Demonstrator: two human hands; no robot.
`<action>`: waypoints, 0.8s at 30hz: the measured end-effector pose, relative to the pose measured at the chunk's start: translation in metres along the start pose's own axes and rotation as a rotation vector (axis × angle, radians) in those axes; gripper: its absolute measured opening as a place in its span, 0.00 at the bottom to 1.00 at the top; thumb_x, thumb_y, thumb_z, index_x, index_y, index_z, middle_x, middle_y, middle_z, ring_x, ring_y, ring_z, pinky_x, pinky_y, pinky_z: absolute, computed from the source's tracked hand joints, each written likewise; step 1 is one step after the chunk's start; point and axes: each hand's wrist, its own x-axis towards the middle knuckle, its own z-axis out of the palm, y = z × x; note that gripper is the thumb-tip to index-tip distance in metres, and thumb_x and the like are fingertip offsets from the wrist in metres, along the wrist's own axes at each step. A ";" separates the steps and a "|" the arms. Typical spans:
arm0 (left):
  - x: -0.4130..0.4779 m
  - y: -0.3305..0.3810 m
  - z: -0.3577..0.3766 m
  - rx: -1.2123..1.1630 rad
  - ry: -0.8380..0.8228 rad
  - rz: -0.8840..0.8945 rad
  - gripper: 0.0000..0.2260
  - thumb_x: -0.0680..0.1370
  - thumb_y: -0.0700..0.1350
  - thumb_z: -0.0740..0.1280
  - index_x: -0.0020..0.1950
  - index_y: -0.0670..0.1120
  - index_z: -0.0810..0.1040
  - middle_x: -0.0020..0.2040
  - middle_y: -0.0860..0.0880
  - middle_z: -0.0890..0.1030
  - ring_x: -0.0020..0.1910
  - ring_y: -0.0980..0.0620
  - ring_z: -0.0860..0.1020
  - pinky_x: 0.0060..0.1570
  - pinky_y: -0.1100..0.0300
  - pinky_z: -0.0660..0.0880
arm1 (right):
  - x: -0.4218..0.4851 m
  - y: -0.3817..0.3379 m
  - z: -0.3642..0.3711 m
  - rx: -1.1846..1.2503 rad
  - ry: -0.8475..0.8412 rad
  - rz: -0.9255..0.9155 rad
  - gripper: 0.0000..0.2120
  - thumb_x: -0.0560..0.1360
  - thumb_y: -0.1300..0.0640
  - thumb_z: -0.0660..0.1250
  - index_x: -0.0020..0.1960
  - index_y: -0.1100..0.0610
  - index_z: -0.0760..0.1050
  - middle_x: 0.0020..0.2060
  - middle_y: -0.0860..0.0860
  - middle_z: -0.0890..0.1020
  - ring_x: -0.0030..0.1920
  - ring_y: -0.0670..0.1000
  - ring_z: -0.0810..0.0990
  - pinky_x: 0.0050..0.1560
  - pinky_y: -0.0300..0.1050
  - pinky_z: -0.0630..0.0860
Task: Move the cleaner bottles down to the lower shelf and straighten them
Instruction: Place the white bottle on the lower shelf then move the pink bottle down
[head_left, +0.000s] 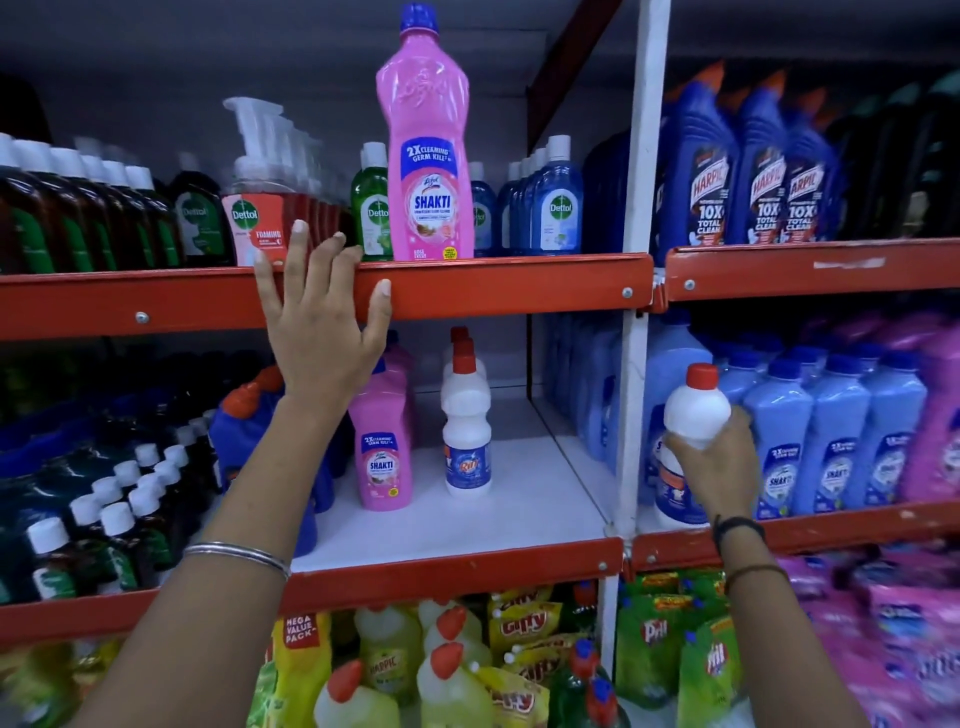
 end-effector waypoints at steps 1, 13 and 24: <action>0.000 -0.002 0.000 0.009 -0.009 0.013 0.21 0.81 0.56 0.53 0.66 0.45 0.72 0.69 0.47 0.73 0.76 0.46 0.59 0.75 0.42 0.49 | -0.001 -0.002 -0.003 -0.009 0.009 -0.017 0.34 0.65 0.52 0.75 0.65 0.58 0.65 0.59 0.61 0.77 0.57 0.65 0.76 0.48 0.56 0.73; -0.006 -0.008 0.011 0.106 0.049 0.074 0.24 0.82 0.55 0.50 0.78 0.50 0.56 0.78 0.46 0.58 0.77 0.48 0.54 0.74 0.43 0.49 | -0.038 -0.078 -0.045 0.320 0.144 -0.100 0.40 0.56 0.33 0.71 0.64 0.49 0.69 0.59 0.53 0.80 0.52 0.55 0.79 0.50 0.53 0.76; -0.010 -0.018 0.021 0.125 0.133 0.132 0.24 0.82 0.56 0.49 0.77 0.51 0.57 0.77 0.45 0.62 0.76 0.48 0.58 0.73 0.41 0.56 | -0.107 -0.125 0.045 0.413 -0.255 -0.178 0.37 0.57 0.42 0.78 0.63 0.46 0.70 0.53 0.44 0.79 0.50 0.49 0.79 0.46 0.47 0.77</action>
